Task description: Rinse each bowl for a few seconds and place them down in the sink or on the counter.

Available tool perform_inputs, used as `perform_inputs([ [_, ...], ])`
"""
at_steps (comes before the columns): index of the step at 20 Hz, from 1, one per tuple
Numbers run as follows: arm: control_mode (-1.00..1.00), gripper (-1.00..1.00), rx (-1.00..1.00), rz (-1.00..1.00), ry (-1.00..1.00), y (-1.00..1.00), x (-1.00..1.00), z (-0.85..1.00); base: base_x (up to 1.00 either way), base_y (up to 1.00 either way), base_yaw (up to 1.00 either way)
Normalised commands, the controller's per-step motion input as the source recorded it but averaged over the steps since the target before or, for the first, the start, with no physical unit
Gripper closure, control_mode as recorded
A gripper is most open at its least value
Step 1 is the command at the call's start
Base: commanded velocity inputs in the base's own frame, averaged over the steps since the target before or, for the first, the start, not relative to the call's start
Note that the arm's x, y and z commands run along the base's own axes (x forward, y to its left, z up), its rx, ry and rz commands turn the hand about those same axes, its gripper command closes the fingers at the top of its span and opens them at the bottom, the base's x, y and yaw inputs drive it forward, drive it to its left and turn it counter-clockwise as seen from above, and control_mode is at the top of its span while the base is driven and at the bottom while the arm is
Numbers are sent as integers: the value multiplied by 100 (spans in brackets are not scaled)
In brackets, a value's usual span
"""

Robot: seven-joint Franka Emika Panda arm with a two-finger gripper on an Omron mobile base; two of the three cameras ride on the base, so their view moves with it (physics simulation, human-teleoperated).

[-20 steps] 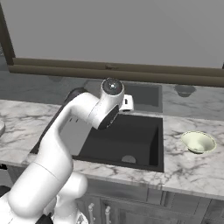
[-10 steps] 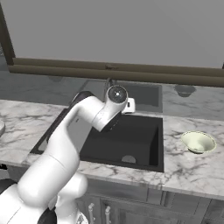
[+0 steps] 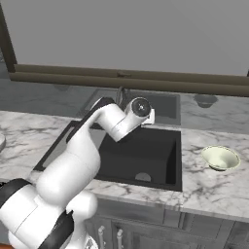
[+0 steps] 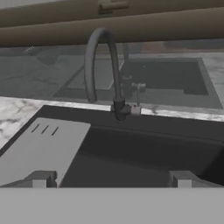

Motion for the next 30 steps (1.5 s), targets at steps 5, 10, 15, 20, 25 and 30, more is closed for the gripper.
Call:
perform_inputs([
  [5, -100, -100, 0, 6, -14, 0, 29, -9, 0, 0, 0],
  [10, -100, -100, 0, 7, -18, 0, 21, -12, 0, 0, 0],
  [15, -100, -100, 0, 6, -20, 0, 13, -12, 0, 0, 0],
  [20, -100, -100, 0, 3, -13, 0, 11, -13, 0, 0, 0],
  [25, -100, -100, 0, 1, -6, 0, 9, -12, 0, 0, 0],
  [30, -100, -100, 0, 2, -7, 0, 14, -9, 0, 0, 0],
])
